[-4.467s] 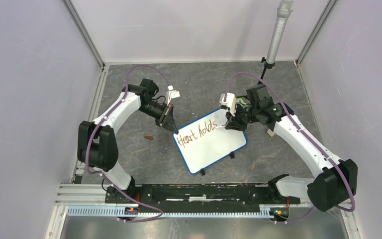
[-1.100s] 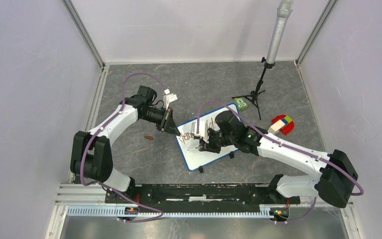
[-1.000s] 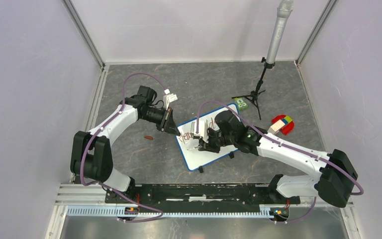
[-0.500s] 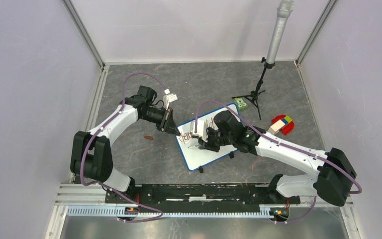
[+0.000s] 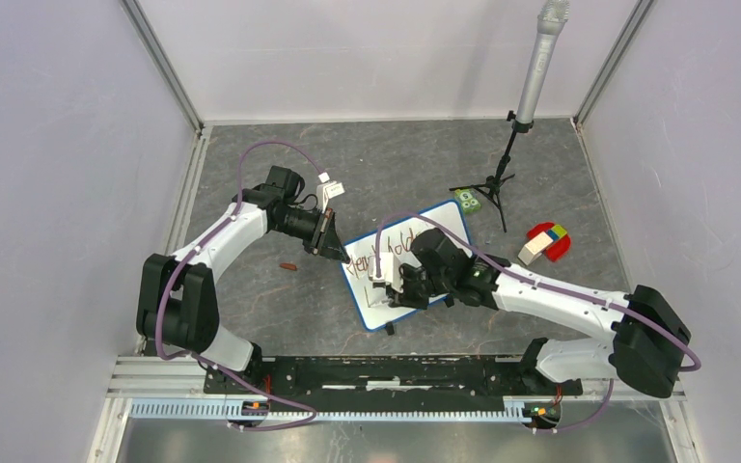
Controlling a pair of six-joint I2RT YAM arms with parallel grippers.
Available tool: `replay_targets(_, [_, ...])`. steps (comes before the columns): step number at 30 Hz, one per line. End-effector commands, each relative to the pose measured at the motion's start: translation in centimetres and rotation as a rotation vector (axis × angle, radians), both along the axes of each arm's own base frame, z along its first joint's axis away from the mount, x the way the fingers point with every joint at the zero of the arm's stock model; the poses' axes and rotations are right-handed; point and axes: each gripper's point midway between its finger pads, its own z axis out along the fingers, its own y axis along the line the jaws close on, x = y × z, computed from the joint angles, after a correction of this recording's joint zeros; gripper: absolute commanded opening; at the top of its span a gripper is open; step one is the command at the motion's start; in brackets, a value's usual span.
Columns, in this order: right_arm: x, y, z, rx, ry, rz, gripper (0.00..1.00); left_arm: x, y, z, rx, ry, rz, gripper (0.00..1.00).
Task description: Write a sentence on the whiteboard
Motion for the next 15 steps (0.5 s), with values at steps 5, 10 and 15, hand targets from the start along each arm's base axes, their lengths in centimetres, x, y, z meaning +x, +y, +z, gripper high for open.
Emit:
replay_targets(5, [0.0,0.6,1.0,0.016,-0.047,0.027,0.00,1.0,0.0,0.4,0.016,-0.047,0.014,0.02])
replay_targets(10, [1.1,1.0,1.9,0.021,-0.080,-0.010,0.00,0.9,0.0,0.4,0.017,-0.051,0.014,0.02])
replay_targets(15, [2.1,1.1,3.0,0.032,-0.106,-0.041,0.00,1.0,0.0,0.5,0.017,-0.054,0.014,0.02])
